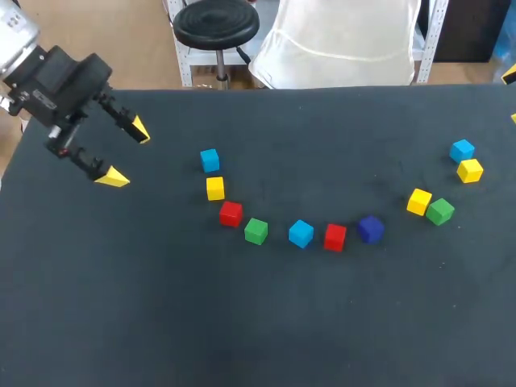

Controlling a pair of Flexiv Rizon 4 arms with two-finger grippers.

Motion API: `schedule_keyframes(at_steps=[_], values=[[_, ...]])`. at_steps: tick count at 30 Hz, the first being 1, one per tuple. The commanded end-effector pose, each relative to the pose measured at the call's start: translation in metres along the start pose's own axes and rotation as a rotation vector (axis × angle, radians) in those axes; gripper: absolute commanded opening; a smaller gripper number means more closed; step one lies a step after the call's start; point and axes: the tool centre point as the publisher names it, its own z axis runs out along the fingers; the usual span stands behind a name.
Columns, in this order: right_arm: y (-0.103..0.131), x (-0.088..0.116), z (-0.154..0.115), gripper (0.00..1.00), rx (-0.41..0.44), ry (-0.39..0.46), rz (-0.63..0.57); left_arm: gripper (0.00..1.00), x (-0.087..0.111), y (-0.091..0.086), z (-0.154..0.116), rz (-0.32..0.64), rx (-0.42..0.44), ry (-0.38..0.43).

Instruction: Place the blue cubes, place green cubes on the blue cubes, place the yellow cubes on the green cubes, then place the red cubes on the yellow cubes, and place purple cube on the red cubes.

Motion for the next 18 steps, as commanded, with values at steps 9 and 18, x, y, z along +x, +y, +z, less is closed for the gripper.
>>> schedule_keyframes(at_steps=[9,18], values=[[0.001,0.000,0.000,1.00,0.003,0.001,-0.001,1.00,-0.059,0.004,0.072,0.107,0.190,0.119],[0.001,0.000,0.000,1.00,0.003,0.001,-0.001,1.00,-0.099,0.003,0.145,0.208,0.277,0.129]])
